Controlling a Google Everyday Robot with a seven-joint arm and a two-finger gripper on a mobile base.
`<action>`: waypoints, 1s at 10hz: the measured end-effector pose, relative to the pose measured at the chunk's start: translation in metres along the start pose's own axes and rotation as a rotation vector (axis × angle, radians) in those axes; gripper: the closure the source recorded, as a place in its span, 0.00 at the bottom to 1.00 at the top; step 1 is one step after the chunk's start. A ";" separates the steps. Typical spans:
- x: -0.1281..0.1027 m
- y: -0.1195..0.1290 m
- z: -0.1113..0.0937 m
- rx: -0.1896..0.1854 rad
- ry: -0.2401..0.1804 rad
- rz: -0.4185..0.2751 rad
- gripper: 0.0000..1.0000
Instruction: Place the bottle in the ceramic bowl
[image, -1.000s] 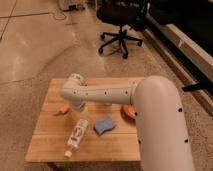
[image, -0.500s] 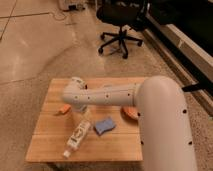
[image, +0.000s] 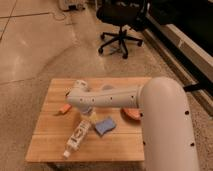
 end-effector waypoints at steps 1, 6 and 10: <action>0.001 0.007 0.002 -0.007 -0.002 0.004 0.20; -0.026 0.024 -0.018 0.062 -0.070 -0.048 0.20; -0.056 0.008 -0.029 0.095 -0.096 -0.138 0.20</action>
